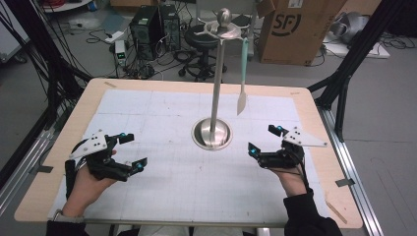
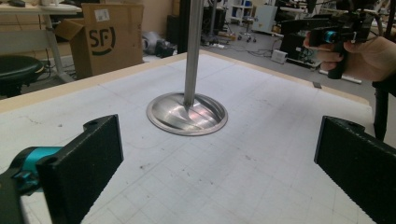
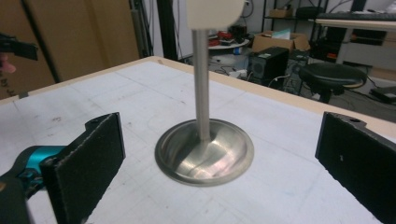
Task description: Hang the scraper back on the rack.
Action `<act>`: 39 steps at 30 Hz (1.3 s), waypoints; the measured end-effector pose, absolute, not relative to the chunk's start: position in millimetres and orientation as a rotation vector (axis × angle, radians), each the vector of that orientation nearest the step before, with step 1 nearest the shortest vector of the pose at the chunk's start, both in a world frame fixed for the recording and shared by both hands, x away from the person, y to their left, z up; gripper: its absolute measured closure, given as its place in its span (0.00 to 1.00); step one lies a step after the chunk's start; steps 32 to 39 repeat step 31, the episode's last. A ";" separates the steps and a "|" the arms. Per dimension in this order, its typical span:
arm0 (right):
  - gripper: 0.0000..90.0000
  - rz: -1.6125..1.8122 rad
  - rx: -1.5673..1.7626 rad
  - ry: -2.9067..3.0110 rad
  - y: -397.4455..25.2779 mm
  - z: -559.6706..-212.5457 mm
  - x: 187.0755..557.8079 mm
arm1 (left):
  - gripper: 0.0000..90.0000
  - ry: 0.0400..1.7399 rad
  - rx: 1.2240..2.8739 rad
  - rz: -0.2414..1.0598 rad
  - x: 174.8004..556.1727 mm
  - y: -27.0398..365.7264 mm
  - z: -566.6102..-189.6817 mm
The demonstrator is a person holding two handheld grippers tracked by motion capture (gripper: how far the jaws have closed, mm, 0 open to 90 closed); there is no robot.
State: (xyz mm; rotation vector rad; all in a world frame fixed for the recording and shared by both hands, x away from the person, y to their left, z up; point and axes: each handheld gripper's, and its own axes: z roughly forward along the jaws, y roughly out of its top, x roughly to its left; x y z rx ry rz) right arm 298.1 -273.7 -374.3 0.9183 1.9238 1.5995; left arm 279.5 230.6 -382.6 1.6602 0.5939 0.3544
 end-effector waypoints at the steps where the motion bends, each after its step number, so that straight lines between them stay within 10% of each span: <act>1: 0.00 1.607 0.936 1.918 -276.6 -377.3 296.7 | 0.02 0.595 1.660 0.355 279.8 230.3 -383.2; 39: 0.00 1.548 1.025 1.946 -315.0 -420.6 286.7 | 0.02 0.627 1.647 0.363 282.1 235.0 -393.9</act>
